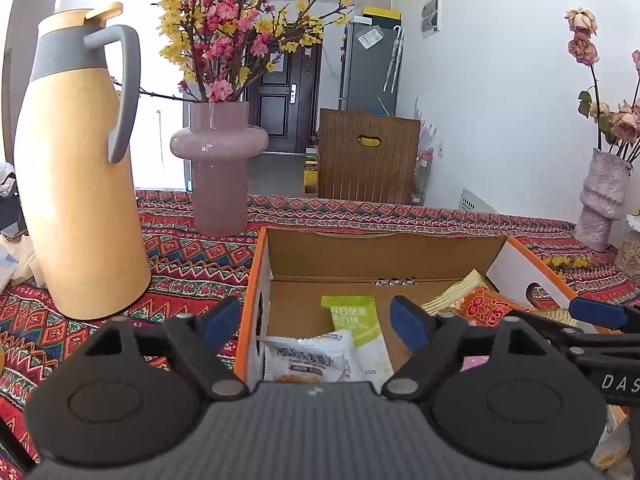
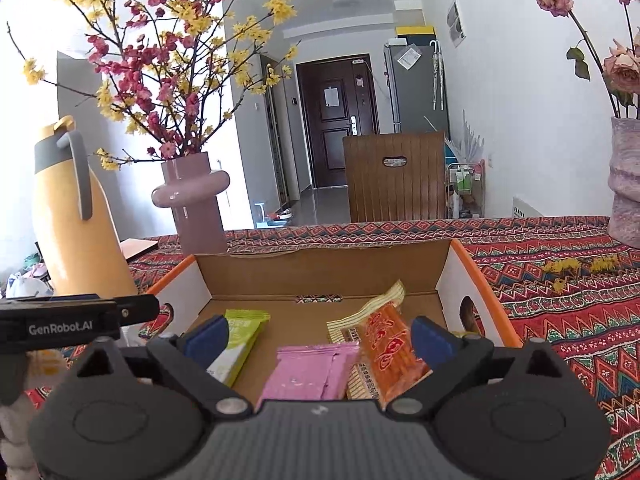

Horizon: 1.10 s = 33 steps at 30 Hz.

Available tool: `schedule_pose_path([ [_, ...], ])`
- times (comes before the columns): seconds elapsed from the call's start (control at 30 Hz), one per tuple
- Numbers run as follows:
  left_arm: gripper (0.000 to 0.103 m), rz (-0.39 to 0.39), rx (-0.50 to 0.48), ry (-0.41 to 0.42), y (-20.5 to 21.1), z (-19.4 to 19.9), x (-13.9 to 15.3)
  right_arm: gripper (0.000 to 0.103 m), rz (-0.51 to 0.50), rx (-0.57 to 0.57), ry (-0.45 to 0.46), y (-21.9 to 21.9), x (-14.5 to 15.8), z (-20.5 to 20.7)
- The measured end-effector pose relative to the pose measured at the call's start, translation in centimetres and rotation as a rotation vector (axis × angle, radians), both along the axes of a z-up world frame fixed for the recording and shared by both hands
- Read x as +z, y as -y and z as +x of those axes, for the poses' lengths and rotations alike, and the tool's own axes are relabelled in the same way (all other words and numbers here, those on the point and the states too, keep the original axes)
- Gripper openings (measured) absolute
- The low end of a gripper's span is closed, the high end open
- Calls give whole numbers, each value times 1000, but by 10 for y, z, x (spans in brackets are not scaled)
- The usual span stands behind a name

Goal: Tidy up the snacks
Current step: 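Carry the oat crisp packet with the left gripper into the box while the right carries the pink packet in, then open both grippers and withdraw both tools from the box toward the pile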

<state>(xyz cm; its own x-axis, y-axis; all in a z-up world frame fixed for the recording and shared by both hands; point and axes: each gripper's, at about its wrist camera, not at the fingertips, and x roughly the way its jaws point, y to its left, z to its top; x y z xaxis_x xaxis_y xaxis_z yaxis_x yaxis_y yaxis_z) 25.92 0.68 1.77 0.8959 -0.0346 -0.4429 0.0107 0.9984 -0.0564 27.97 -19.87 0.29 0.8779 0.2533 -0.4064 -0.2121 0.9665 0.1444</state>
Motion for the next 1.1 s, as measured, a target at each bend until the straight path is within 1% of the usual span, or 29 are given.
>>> schedule_pose_path([
  [0.03, 96, 1, 6, 8, 0, -2, 1, 103, 4, -1, 2, 1, 0, -1],
  [0.07, 100, 2, 11, 16, 0, -3, 1, 103, 6, -1, 6, 1, 1, -2],
  [0.13, 103, 2, 22, 29, 0, -6, 3, 103, 11, -1, 13, 2, 2, -4],
  [0.33, 103, -8, 28, 28, -1, -8, 3, 103, 18, -7, 33, 3, 4, -10],
  [0.73, 103, 2, 36, 60, 2, -16, 8, 103, 7, -12, 69, 2, 10, -20],
  [0.87, 103, -7, 44, 80, 3, -24, 19, 103, 3, -11, 107, 1, 19, -27],
  [1.1, 103, 9, 51, 102, 3, -52, 39, 103, -5, 11, 164, -4, 41, -50],
])
